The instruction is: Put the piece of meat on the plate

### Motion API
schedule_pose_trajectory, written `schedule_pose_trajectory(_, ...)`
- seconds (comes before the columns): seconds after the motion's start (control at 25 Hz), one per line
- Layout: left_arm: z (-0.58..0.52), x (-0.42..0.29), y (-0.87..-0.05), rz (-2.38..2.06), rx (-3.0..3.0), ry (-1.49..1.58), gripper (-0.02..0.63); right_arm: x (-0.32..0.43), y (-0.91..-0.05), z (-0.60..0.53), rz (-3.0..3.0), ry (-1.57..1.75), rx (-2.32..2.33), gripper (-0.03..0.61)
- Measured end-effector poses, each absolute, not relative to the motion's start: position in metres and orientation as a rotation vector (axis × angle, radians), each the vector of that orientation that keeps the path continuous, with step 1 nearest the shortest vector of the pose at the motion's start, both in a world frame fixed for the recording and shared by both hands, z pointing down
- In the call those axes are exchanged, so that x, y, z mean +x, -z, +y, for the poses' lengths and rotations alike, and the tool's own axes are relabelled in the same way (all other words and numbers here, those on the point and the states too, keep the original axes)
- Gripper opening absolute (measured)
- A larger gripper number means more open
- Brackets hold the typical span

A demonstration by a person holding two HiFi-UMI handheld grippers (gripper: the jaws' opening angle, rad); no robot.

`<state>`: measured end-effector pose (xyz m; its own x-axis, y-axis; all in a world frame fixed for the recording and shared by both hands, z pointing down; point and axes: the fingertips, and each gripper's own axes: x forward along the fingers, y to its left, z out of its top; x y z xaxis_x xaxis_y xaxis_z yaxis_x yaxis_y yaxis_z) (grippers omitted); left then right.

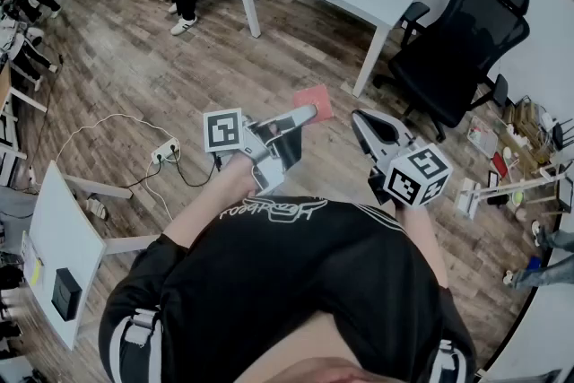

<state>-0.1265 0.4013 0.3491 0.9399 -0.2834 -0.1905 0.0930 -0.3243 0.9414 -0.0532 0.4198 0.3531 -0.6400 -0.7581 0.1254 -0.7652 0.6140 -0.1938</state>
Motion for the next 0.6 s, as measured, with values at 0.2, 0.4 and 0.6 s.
schedule_pose_trajectory(0.2, 0.402, -0.125, -0.355, -0.150, 1.849, 0.372, 0.094, -0.052, -0.356, 0.420, -2.792, -0.358, 1.314, 0.015)
schedule_pose_trajectory(0.4, 0.401, -0.123, -0.356, -0.160, 1.849, 0.366, 0.095, -0.049, -0.357, 0.417, -2.796, -0.371, 1.316, 0.015)
schedule_pose_trajectory(0.6, 0.399, -0.129, -0.361, -0.184, 1.834, 0.371, 0.094, -0.050, -0.363, 0.414, -2.810, -0.448, 1.316, 0.015)
